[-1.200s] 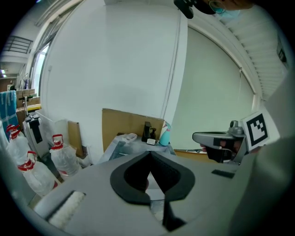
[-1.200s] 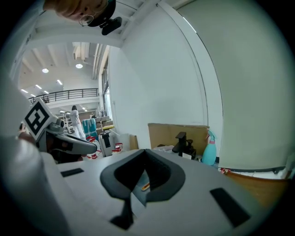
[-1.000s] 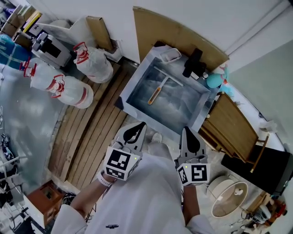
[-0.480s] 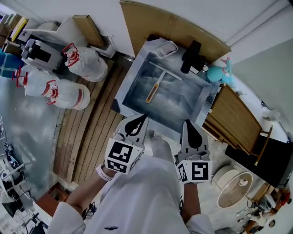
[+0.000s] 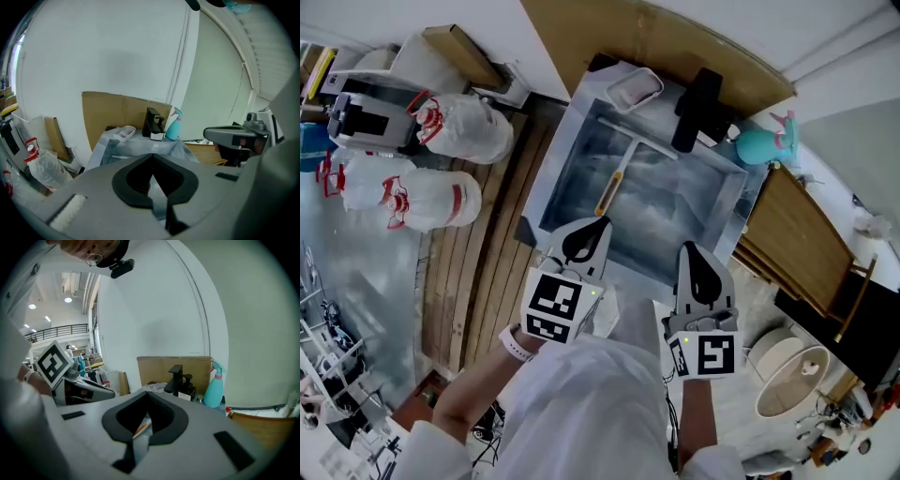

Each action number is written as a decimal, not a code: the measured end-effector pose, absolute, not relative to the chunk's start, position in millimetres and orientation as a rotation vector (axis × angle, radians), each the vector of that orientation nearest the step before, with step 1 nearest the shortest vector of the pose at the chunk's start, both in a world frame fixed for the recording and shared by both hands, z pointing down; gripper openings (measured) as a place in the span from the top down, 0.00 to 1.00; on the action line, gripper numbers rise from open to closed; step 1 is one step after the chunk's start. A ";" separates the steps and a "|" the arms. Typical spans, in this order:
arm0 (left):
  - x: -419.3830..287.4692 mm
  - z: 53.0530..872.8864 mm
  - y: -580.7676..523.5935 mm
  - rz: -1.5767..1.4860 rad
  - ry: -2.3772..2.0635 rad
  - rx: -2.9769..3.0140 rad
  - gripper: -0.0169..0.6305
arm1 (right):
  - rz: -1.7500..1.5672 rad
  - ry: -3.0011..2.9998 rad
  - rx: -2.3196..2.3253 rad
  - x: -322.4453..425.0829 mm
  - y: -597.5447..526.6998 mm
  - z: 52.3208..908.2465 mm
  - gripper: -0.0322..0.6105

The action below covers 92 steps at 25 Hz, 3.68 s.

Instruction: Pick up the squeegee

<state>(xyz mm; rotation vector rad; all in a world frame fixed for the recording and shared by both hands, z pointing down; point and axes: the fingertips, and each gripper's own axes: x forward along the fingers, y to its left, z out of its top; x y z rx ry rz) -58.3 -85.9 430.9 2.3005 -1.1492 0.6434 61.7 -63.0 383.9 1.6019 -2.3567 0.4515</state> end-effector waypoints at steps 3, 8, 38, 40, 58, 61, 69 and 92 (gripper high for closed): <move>-50.4 451.5 -107.2 0.665 -1.153 2.300 0.98 | 0.475 -2.360 1.589 61.9 -75.9 400.0 0.94; -44.6 488.1 -136.0 0.675 -1.167 2.255 0.98 | 0.509 -2.369 1.542 56.5 -89.8 427.5 0.94; -20.7 669.1 -222.0 0.987 -1.122 2.099 0.74 | 0.734 -2.337 1.607 81.9 -145.0 532.9 0.94; -20.9 680.2 -224.1 1.014 -1.108 2.083 0.74 | 0.748 -2.337 1.608 81.2 -144.1 534.5 0.94; -24.2 717.5 -227.6 1.160 -1.119 1.965 0.86 | 0.759 -2.319 1.611 90.4 -138.4 541.2 0.94; -25.1 716.3 -227.7 1.171 -1.125 1.963 0.87 | 0.755 -2.318 1.616 90.8 -137.0 538.9 0.94; -27.6 704.8 -226.0 1.122 -1.122 1.980 0.87 | 0.740 -2.320 1.628 91.1 -129.9 533.9 0.94; -29.6 564.5 -164.4 0.947 -1.173 2.108 0.87 | 0.577 -2.388 1.700 91.2 -90.1 442.0 0.94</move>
